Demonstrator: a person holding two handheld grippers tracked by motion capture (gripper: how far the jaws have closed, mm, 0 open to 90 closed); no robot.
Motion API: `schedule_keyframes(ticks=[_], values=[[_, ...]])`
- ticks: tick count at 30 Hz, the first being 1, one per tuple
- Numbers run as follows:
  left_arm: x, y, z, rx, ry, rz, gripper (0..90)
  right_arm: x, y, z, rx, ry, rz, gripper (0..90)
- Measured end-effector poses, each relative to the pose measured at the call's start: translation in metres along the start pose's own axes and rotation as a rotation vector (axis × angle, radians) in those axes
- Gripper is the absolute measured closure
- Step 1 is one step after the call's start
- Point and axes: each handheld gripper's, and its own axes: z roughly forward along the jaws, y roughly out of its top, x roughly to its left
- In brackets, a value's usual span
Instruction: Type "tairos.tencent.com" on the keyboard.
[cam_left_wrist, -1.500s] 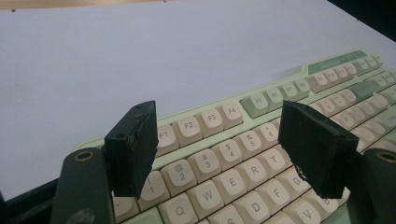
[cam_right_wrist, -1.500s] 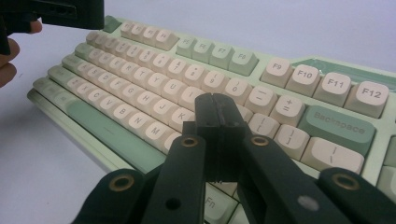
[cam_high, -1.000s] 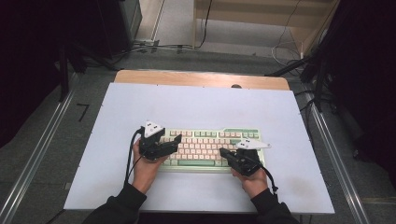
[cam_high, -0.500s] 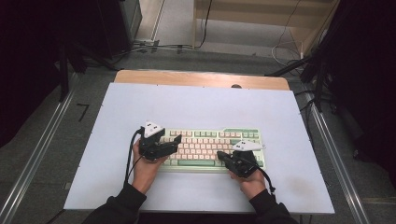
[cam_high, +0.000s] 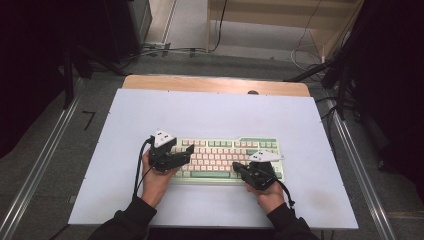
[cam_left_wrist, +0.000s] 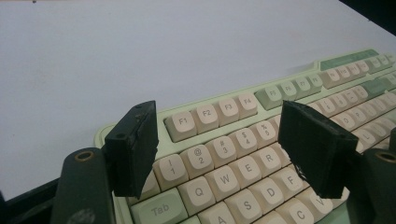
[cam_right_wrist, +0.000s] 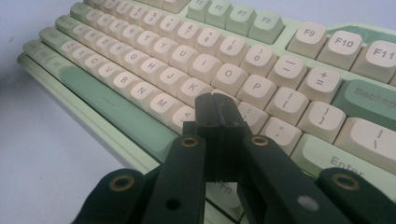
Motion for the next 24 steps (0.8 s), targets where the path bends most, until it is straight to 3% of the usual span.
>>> schedule_keyframes(ticks=[6, 8, 12, 18, 21, 24], values=[[-0.001, 0.000, -0.001, -0.003, 0.000, 0.001, 29.8, 0.001, -0.003, 0.001, -0.012, -0.010, -0.008, 87.2], [0.000, 0.000, -0.001, -0.003, -0.001, 0.000, 29.9, 0.001, -0.001, -0.003, -0.045, -0.003, 0.003, 86.7], [0.000, 0.000, 0.000, -0.001, -0.001, 0.001, 29.9, -0.005, 0.005, -0.012, -0.082, 0.017, 0.037, 75.3], [-0.001, -0.001, -0.001, -0.005, -0.004, 0.004, 32.6, -0.010, 0.011, -0.018, -0.100, 0.015, 0.054, 39.9], [-0.002, -0.001, -0.002, -0.013, -0.016, 0.004, 38.9, -0.011, 0.013, -0.018, -0.096, 0.005, 0.051, 32.5], [-0.002, -0.002, -0.004, -0.021, -0.043, 0.009, 51.3, -0.012, 0.015, -0.017, -0.090, 0.004, 0.053, 29.9]])
